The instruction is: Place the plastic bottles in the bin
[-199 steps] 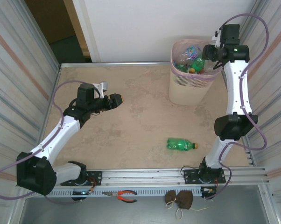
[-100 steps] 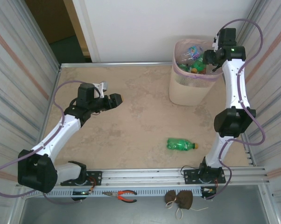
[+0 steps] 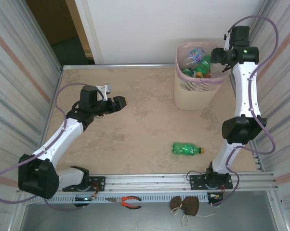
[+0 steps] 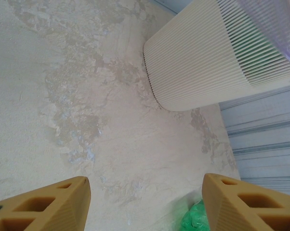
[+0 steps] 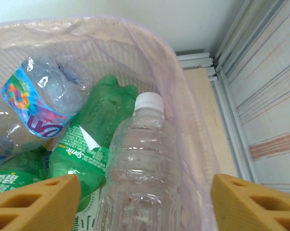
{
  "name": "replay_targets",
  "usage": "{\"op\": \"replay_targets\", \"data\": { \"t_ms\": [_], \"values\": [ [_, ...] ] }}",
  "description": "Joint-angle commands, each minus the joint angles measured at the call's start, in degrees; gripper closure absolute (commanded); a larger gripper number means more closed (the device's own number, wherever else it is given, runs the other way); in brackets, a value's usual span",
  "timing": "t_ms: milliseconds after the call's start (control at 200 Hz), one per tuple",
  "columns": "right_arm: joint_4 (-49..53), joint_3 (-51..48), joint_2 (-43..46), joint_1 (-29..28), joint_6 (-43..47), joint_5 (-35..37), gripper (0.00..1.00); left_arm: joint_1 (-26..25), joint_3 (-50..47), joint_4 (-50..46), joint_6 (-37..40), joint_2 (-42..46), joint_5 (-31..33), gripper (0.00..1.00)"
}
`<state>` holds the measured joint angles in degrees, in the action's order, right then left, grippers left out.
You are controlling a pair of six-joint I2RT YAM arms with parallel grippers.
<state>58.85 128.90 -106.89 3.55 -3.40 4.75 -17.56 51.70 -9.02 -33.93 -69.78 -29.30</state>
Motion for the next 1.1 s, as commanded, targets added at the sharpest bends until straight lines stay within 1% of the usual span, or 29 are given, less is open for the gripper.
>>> {"op": "replay_targets", "data": {
  "t_ms": [0,105,205,316,396,481,566,736,832,992,1097],
  "values": [
    [1.72,0.29,1.62,0.66,-0.38,0.28,0.43,0.68,-0.54,1.54,-0.39,0.07,-1.35,0.37],
    [1.31,-3.17,1.85,0.95,-0.53,-0.91,0.57,0.71,-0.67,1.9,-0.69,-0.17,-1.46,0.38],
    [-0.75,-8.88,2.45,1.1,-1.3,-3.14,0.69,0.75,-0.9,2.33,-0.99,-0.3,-1.73,0.38],
    [-3.2,-15.46,2.73,1.26,-2.4,-5.78,0.76,0.79,-0.99,2.39,-1.04,-0.44,-1.76,0.38],
    [-2.99,-16.84,2.24,1.13,-2.73,-6.71,0.78,0.78,-1.05,2.34,-1.02,-0.49,-1.73,0.38],
    [-2.97,-16.39,2.92,1.16,-3.02,-6.47,0.78,0.87,-0.99,2.37,-1.04,-0.45,-1.86,0.38],
    [-2.72,-14.29,4.3,1.02,-3.38,-5.62,0.76,1.02,-0.99,2.35,-1.0,-0.44,-1.9,0.37],
    [-0.37,-7.1,6.62,0.6,-3.72,-3.67,0.68,1.04,-0.64,2.65,-1.05,-0.23,-2.1,0.38],
    [1.72,-4.62,8.0,-0.28,-3.64,-2.97,0.66,1.04,-0.64,2.55,-0.67,-0.08,-2.08,0.38],
    [3.98,-5.73,12.02,-1.52,-3.84,-3.35,0.63,1.24,-0.56,1.94,0.22,0.33,-2.43,0.37],
    [5.17,-9.13,15.49,-3.03,-2.88,-4.23,0.62,1.78,0.19,0.95,1.53,0.31,-3.4,0.37]
  ]
}}
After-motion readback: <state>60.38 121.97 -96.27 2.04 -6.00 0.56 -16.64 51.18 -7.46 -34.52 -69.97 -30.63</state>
